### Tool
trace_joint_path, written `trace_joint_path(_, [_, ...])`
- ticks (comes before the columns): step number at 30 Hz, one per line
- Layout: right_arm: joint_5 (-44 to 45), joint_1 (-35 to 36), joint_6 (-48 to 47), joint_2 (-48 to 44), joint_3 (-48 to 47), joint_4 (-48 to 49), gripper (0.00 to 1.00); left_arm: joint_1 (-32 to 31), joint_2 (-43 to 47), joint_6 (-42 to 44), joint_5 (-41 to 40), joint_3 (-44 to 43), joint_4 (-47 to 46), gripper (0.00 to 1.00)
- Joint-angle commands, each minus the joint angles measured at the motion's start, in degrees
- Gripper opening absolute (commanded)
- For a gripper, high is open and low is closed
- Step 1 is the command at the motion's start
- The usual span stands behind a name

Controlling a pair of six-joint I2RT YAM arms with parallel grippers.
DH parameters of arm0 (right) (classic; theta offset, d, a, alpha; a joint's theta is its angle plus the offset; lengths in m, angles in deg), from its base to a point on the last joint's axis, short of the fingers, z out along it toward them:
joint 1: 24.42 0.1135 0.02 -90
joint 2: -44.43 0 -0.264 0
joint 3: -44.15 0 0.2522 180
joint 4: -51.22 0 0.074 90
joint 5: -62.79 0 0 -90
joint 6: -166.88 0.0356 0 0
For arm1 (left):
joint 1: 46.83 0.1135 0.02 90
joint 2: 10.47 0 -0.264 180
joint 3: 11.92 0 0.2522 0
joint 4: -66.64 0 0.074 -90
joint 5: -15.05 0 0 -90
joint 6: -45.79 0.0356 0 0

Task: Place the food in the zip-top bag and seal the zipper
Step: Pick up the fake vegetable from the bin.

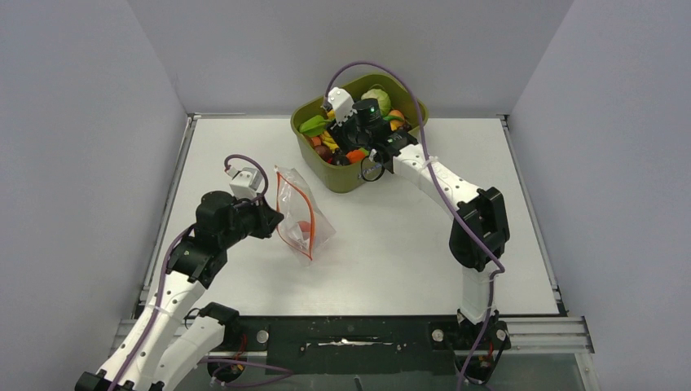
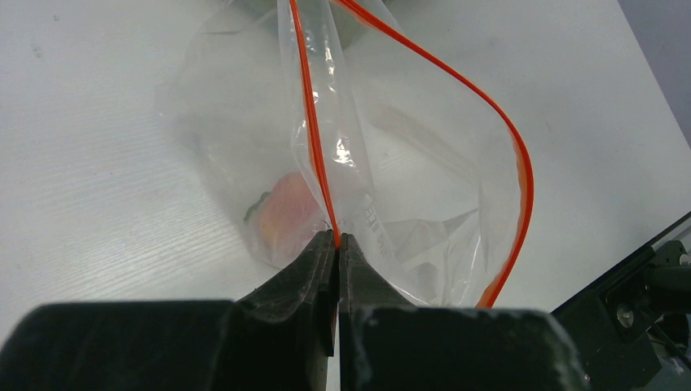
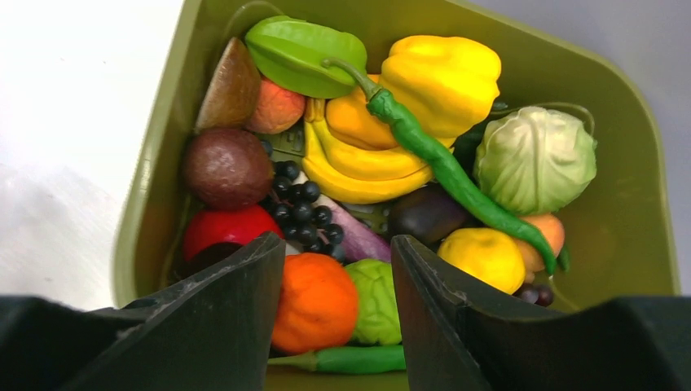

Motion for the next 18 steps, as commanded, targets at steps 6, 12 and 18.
trace_joint_path(6, [-7.46, -2.57, -13.29, 7.26, -9.52, 0.42, 0.50, 0.01, 1.92, 0.69, 1.18, -0.31, -3.71, 0.00])
trace_joint_path(12, [-9.83, -4.33, -15.67, 10.88, -11.55, 4.75, 0.47, 0.01, 1.90, 0.64, 1.85, -0.31, -3.84, 0.00])
trace_joint_path(18, [-9.23, -4.96, -18.00, 15.82, -14.94, 7.94, 0.44, 0.01, 2.19, 0.60, 2.07, -0.26, -3.82, 0.00])
